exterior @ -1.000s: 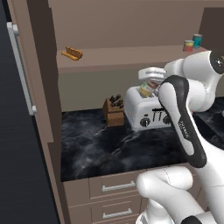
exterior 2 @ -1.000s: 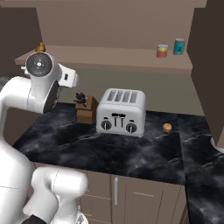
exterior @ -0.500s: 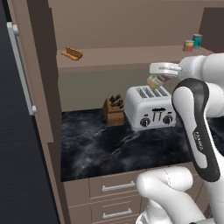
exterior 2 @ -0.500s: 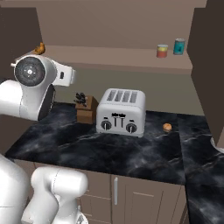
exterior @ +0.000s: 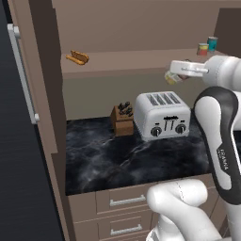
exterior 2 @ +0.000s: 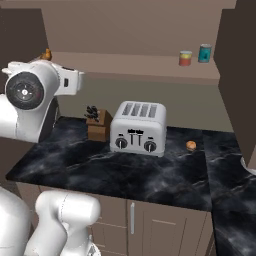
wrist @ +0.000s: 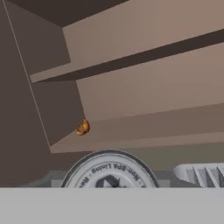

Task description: Pick the cans from the counter and place them in their designated side in the cabinet.

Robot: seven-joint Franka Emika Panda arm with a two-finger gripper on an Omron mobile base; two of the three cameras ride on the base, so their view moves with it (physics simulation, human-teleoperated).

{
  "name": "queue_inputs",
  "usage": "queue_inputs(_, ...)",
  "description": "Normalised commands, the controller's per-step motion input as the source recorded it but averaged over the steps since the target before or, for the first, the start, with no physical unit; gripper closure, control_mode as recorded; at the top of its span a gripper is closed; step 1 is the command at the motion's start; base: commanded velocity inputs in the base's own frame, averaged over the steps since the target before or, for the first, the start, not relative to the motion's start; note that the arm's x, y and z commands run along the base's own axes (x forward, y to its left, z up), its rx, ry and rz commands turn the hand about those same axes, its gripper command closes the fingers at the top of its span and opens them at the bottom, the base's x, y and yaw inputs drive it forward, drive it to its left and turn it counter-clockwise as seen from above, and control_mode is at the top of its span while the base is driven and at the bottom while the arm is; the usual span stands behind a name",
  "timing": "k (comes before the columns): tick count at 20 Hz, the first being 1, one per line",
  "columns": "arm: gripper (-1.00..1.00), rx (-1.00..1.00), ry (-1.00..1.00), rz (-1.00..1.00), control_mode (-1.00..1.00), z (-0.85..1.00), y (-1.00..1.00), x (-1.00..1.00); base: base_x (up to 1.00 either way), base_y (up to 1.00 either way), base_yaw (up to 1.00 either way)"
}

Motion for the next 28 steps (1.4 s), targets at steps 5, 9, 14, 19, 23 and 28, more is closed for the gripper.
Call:
queue_inputs(5, 1.0, 0.0, -0.06, 0.0, -1.0, 0.29, -0.04, 0.0, 0.0, 0.0, 0.0)
queue_inputs(9, 1.0, -0.02, -0.03, 0.0, -1.0, 0.24, -0.18, 0.0, 0.0, 0.0, 0.0)
queue_inputs(14, 1.0, -0.03, -0.02, 0.0, -1.0, 0.18, -0.2, 0.0, 0.0, 0.0, 0.0)
queue_inputs(19, 1.0, -0.04, -0.05, 0.0, -1.0, 0.09, -0.1, 0.0, 0.0, 0.0, 0.0)
queue_inputs(23, 1.0, -0.04, -0.08, 0.0, -1.0, 0.01, -0.08, 0.0, 0.0, 0.0, 0.0)
queue_inputs(28, 1.0, -0.05, -0.08, 0.0, -1.0, 0.0, -0.15, 0.04, 0.0, 0.0, 0.0)
